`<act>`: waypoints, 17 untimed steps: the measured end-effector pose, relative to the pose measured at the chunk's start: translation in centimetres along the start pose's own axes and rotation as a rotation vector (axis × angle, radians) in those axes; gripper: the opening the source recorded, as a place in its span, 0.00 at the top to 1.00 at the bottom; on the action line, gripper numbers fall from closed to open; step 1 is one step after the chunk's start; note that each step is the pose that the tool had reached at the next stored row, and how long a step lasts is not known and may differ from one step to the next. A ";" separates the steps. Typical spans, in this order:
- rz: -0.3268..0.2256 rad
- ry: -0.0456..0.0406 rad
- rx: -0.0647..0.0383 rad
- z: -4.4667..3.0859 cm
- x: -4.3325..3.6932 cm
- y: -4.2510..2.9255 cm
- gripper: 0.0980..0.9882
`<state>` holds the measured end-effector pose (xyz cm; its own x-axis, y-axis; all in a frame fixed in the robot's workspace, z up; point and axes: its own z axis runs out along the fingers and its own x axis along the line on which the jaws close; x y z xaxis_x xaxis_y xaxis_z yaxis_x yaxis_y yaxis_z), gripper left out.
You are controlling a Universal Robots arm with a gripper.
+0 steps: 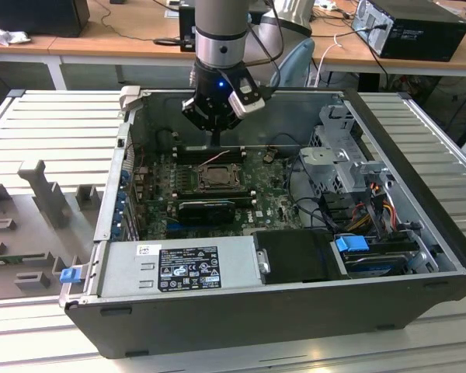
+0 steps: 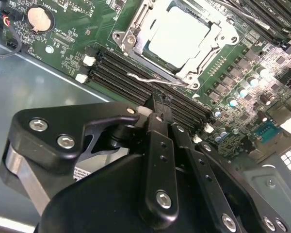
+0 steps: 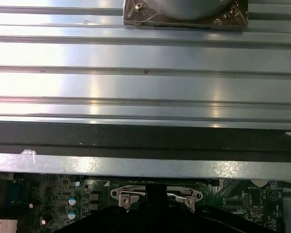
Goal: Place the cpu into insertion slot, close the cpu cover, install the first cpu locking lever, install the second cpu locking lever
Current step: 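Install the first cpu locking lever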
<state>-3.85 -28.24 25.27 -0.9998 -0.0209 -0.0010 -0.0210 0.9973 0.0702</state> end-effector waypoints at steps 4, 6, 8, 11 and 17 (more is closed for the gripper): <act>0.000 -0.0005 -0.024 0.11 -0.19 -0.10 0.99; 0.000 -0.0008 -0.034 0.49 -0.28 -0.30 0.99; -0.002 -0.0004 -0.034 0.88 -0.26 -0.35 0.99; -0.013 0.0004 -0.034 1.44 -0.33 -0.39 0.99; -0.017 0.0008 -0.034 2.22 -0.79 -0.46 0.99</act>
<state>-3.06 -28.53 23.03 -0.9993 -0.0383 -0.0016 -0.0382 0.9939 0.1038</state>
